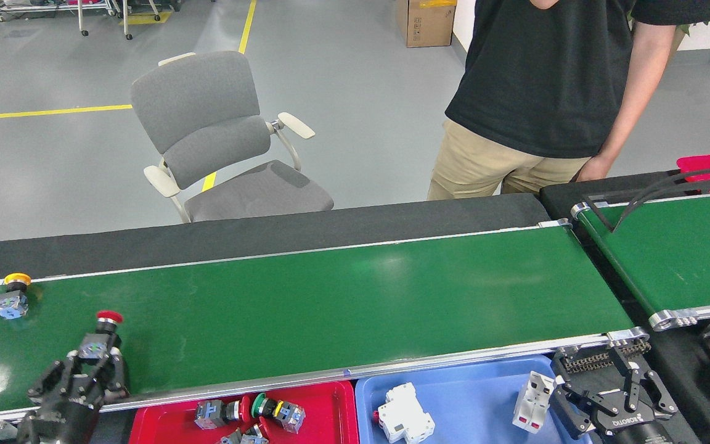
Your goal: Pick switch part from conveyor to tray
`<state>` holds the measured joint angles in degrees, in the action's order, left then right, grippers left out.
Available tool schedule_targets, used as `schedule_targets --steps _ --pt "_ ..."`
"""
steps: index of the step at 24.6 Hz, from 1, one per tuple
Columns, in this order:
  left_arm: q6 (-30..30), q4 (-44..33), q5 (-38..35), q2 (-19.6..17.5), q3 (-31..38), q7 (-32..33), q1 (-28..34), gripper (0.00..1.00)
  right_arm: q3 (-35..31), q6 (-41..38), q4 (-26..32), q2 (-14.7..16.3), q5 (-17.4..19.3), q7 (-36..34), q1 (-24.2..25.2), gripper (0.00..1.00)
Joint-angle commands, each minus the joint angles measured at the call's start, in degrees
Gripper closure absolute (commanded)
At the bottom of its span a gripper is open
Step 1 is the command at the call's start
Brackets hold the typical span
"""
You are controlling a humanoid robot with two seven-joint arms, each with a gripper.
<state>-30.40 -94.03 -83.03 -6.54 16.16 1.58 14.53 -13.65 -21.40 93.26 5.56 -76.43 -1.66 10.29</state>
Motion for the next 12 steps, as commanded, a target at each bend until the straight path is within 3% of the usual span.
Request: schedule_targets --steps 1,2,7,12 --pt "-5.0 -5.3 -0.1 2.1 -1.1 0.1 3.0 0.08 -0.3 0.2 0.6 0.6 0.2 -0.1 -0.2 0.01" --pt "-5.0 -6.7 -0.1 3.0 -1.5 0.0 4.4 0.0 -0.3 0.2 0.6 0.6 0.2 -0.1 -0.2 0.01" --pt "-4.8 -7.4 0.1 3.9 -0.3 0.0 5.2 0.0 -0.7 0.2 0.5 0.6 0.2 -0.1 -0.2 0.01" --pt "3.1 -7.0 0.2 5.3 11.4 -0.4 5.4 0.0 -0.8 0.2 0.7 0.5 0.4 -0.1 -0.2 0.01"
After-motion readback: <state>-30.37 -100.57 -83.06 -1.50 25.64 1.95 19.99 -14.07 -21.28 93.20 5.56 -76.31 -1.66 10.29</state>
